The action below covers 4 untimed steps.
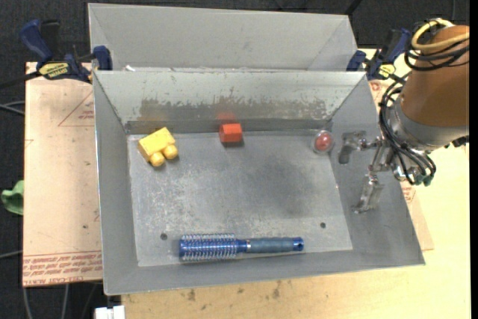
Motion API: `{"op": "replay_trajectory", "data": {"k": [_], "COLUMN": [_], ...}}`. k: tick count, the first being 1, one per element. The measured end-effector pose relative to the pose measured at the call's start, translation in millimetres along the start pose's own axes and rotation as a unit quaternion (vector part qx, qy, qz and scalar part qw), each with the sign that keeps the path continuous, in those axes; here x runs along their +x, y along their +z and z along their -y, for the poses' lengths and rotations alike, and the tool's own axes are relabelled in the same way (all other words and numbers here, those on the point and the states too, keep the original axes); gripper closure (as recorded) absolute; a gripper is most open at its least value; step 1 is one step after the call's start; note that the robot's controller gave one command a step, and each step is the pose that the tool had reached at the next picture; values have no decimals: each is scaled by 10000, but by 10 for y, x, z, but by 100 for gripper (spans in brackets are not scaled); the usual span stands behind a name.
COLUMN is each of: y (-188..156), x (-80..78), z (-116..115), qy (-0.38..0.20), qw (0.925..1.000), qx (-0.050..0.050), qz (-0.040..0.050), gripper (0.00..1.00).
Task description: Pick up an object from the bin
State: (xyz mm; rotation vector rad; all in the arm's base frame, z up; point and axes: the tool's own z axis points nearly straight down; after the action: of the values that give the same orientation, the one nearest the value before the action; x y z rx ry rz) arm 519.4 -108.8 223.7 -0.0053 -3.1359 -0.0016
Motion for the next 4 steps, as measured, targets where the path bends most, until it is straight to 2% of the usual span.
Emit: {"op": "replay_trajectory", "data": {"k": [1, 2, 3, 4], "y": [-34, 694, 658, 1562], "x": [-16, 318, 293, 300], "z": [-7, -272, -259, -593], "qy": [-21, -379, -385, -639], "qw": [10000, 9993, 9993, 9979], "qx": [5, -11, 3, 0], "qz": [35, -13, 30, 73], "gripper": [100, 100, 0, 0]}}
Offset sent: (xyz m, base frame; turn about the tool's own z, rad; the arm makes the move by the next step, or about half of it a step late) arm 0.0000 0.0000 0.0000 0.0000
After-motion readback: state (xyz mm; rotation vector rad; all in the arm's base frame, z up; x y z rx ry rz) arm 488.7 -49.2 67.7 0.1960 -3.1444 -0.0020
